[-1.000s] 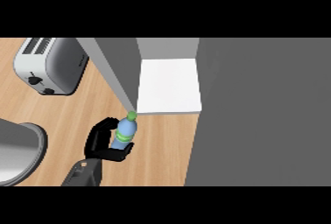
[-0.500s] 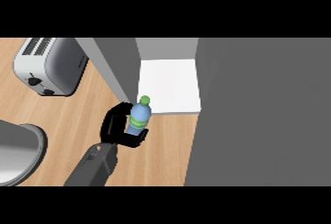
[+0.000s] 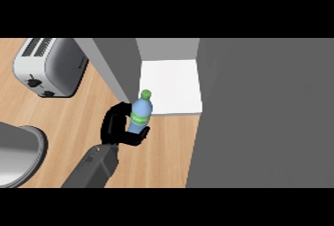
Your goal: Pick up the bottled water, place it into the cabinet and close the cabinet
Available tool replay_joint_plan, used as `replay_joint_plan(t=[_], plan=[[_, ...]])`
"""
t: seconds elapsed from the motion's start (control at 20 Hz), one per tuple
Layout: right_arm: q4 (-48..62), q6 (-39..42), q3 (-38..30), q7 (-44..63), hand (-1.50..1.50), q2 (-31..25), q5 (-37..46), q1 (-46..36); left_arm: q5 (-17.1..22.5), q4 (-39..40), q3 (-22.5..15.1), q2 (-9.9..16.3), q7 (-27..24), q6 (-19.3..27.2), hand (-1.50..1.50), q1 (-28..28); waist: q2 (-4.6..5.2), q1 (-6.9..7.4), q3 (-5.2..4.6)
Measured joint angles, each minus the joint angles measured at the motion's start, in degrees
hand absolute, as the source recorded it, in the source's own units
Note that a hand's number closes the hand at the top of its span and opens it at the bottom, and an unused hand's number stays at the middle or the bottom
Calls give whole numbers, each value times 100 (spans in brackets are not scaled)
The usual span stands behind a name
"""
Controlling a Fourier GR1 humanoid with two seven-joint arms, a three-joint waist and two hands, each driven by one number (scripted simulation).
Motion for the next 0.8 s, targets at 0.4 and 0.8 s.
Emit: replay_joint_plan(t=[0.4,0.8], plan=[[272,293,-417,-111,-150,-13,-670,-86,457,-304,-465,204,273,756,150,73,3,-71,12],[444,562,-744,-154,-150,-156,-1351,-136,689,-591,-873,203,428,1695,150,77,2,-203,28]])
